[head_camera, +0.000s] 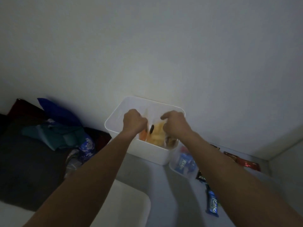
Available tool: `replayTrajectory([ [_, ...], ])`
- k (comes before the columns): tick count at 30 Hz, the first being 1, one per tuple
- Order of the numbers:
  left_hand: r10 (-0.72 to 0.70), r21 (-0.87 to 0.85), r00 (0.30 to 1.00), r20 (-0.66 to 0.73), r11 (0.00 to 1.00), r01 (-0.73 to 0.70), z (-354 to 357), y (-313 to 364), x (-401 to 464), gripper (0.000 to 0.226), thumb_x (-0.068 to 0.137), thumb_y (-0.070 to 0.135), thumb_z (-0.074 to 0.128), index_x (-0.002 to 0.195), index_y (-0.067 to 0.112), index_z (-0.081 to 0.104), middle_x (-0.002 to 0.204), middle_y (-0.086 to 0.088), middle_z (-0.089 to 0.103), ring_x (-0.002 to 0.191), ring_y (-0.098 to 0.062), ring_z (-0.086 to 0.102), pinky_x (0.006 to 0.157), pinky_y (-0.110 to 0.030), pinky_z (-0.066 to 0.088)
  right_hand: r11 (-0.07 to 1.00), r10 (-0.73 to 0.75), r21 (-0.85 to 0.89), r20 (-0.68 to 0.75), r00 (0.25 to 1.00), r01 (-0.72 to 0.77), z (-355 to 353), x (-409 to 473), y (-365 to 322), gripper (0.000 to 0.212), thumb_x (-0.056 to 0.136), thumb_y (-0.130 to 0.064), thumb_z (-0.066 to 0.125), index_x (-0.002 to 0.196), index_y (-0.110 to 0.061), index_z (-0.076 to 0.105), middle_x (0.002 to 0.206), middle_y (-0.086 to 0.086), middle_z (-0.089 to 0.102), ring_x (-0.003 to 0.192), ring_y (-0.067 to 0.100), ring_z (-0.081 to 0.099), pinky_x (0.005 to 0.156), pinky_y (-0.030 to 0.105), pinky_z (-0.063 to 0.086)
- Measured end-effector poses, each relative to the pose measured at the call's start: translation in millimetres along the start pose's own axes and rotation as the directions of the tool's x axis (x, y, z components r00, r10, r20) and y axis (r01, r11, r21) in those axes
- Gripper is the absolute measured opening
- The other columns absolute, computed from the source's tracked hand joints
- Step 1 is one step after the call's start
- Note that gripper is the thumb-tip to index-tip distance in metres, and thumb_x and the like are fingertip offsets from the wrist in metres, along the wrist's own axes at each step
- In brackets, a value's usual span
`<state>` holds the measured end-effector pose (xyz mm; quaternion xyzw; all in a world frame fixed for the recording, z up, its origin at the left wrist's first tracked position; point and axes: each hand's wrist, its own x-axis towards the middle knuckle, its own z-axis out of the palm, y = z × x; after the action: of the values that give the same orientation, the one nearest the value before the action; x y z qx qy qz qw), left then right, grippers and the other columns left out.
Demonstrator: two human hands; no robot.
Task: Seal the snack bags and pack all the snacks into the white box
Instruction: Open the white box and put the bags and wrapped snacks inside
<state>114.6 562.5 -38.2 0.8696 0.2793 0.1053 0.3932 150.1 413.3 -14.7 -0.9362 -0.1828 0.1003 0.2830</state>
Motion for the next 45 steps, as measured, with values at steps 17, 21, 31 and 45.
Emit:
replayTrajectory([
  [17, -0.358, 0.015, 0.791, 0.496, 0.915, 0.404, 58, -11, 30, 0.033, 0.085, 0.019, 0.048, 0.112, 0.001, 0.054, 0.118, -0.018, 0.055, 0.095, -0.03, 0.054, 0.073, -0.034, 0.044, 0.981, 0.18, -0.121, 0.245, 0.953, -0.154, 27, 26, 37, 0.025, 0.082, -0.008, 0.063, 0.106, -0.006, 0.07, 0.093, 0.012, 0.071, 0.08, 0.024, 0.068, 0.079, 0.032, 0.058],
  [21, -0.442, 0.041, 0.692, 0.571, 0.857, 0.514, 61, -14, 40, 0.041, 0.095, 0.026, 0.039, 0.125, -0.001, 0.044, 0.117, -0.017, 0.044, 0.113, -0.038, 0.049, 0.092, -0.046, 0.043, 0.977, 0.207, -0.095, 0.203, 0.957, -0.191, 26, 24, 40, 0.007, 0.076, -0.004, 0.066, 0.081, -0.007, 0.07, 0.075, 0.007, 0.065, 0.075, 0.023, 0.062, 0.072, 0.028, 0.055],
  [31, -0.37, 0.051, 0.663, 0.65, 0.893, 0.448, 80, -4, 27, 0.025, 0.097, 0.022, 0.039, 0.082, 0.005, 0.051, 0.084, -0.012, 0.051, 0.073, -0.026, 0.052, 0.073, -0.038, 0.047, 0.978, 0.197, 0.064, 0.03, 0.98, -0.199, 24, 12, 51, 0.037, 0.084, -0.009, 0.063, 0.12, -0.015, 0.065, 0.123, 0.016, 0.059, 0.105, 0.032, 0.063, 0.092, 0.037, 0.054],
  [45, 0.295, -0.141, 0.954, 0.054, 0.948, -0.285, 102, 51, -39, 0.016, 0.083, 0.024, 0.059, 0.085, 0.01, 0.067, 0.077, 0.0, 0.064, 0.071, -0.015, 0.058, 0.067, -0.021, 0.042, 0.89, 0.39, 0.282, -0.066, 0.919, -0.358, -46, -56, 160, 0.018, 0.085, -0.013, 0.069, 0.1, -0.005, 0.067, 0.084, 0.011, 0.07, 0.061, 0.02, 0.07, 0.056, 0.026, 0.06],
])
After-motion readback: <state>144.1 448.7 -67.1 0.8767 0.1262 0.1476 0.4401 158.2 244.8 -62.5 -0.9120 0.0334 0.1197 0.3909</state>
